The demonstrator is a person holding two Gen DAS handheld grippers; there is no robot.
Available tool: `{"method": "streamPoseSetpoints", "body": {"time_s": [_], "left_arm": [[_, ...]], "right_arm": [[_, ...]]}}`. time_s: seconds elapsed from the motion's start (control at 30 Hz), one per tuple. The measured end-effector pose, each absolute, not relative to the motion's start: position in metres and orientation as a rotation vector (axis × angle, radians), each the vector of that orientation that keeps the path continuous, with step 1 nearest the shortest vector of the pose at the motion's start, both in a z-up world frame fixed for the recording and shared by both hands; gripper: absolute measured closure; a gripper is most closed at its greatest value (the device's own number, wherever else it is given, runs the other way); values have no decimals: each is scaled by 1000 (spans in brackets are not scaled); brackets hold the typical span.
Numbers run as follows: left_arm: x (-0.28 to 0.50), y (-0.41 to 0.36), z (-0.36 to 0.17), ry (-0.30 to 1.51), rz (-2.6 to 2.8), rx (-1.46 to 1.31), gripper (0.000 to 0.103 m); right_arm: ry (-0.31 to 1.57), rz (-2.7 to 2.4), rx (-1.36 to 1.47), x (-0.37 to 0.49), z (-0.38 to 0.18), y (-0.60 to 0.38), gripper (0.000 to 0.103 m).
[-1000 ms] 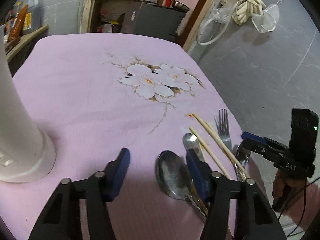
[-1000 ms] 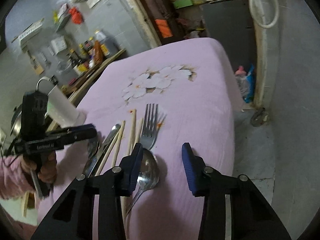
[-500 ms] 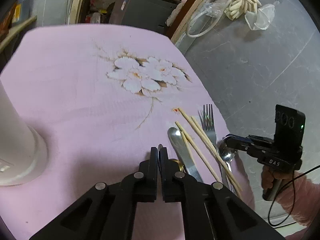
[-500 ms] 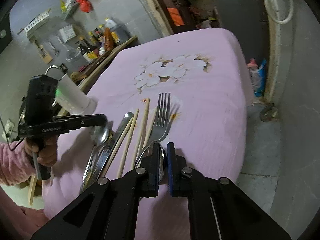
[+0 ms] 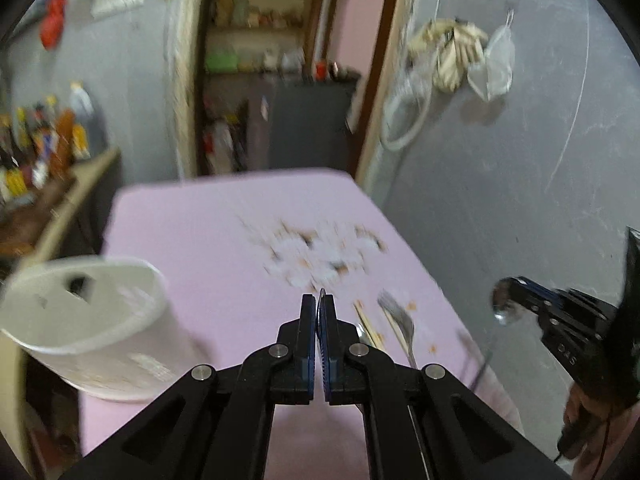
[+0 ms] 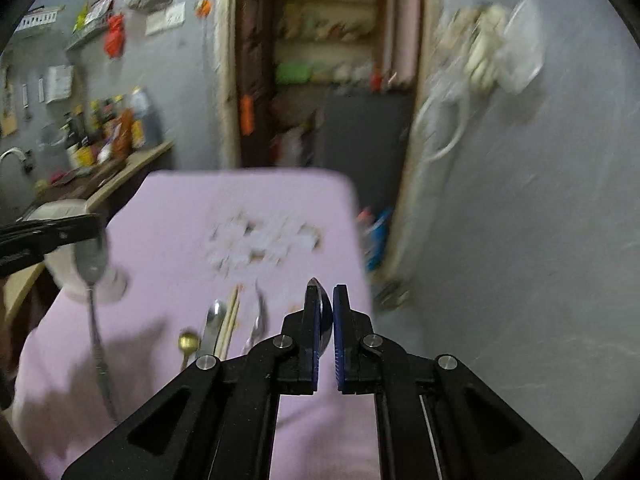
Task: Organize utensils
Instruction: 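Lift both held utensils and carry them over the white caddy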
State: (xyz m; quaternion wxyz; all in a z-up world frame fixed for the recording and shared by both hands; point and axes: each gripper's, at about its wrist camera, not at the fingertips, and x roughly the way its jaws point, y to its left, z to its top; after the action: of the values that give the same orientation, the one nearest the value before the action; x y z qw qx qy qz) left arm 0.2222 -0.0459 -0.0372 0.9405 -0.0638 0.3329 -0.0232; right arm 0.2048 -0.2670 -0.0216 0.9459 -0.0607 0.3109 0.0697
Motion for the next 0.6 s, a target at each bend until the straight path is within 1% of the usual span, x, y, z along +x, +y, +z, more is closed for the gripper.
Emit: {"method": "streamPoseSetpoints", "body": {"time_s": [0.17,0.33,0.47,0.6], "left_arm": [[203,-13,9,550,9,-118,100],[190,45,52,461,81,-125,100],[178,96,76,398,178,-112,100],[168,144,84,355,284,-83,100]], "right_arm": [[457,69,-152,183,40,-230,98],[347,139,-170,182,81,-169,98],[268,204,-165,189,101,-109,98],[202,238,-186,201,105,-52,98]]}}
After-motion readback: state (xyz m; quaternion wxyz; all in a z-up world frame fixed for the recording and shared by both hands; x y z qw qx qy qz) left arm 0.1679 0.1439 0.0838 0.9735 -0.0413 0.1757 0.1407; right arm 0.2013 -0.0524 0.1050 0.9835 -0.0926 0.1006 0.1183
